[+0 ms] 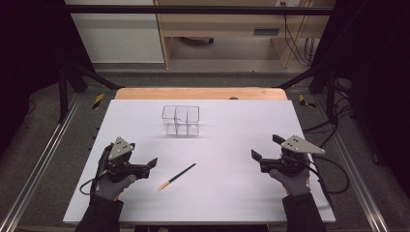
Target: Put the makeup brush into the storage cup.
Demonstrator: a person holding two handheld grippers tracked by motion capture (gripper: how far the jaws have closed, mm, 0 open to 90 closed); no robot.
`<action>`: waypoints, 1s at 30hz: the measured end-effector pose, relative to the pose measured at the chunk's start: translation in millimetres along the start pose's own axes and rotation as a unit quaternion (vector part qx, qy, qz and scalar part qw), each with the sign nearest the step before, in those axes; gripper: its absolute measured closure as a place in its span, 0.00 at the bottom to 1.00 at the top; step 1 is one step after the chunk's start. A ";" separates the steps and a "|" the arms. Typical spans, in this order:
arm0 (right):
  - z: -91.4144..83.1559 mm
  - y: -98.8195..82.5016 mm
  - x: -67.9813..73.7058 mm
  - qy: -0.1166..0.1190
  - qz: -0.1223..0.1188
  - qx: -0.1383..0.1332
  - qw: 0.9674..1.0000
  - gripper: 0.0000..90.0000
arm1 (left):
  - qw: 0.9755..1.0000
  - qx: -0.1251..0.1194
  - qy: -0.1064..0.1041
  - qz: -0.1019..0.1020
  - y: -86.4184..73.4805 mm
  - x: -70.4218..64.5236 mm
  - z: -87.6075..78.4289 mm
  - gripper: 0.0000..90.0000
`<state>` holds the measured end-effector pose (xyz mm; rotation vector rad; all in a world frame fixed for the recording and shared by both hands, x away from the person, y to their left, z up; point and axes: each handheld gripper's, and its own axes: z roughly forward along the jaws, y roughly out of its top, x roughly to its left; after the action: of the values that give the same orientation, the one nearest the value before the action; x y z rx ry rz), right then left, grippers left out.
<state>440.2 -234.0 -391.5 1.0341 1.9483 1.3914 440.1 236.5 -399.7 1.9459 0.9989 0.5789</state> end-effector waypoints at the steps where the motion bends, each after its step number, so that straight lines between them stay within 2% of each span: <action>1: 0.1 0.2 0.4 0.000 0.000 0.000 1.000 0.08 | 1.000 0.000 0.000 0.000 0.0 0.0 0.0 0.05; 8: -0.1 2.0 2.7 0.002 -0.007 0.002 1.000 0.07 | 0.999 0.027 -0.005 0.019 1.9 -9.5 7.7 0.05; 15: 1.6 1.5 4.3 0.002 -0.010 0.008 1.000 0.07 | 0.998 0.043 -0.015 0.039 8.2 -19.1 13.3 0.05; 21: 2.5 2.5 6.2 0.005 -0.012 0.009 1.000 0.07 | 0.995 0.071 -0.026 0.060 11.6 -25.9 22.6 0.06; 30: 3.5 2.0 7.2 0.006 -0.010 0.014 1.000 0.08 | 0.991 0.100 -0.035 0.084 14.1 -34.8 34.3 0.09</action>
<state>439.4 -225.9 -390.7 1.0195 1.9863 1.3666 450.2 187.1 -406.7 2.2276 0.8821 0.5162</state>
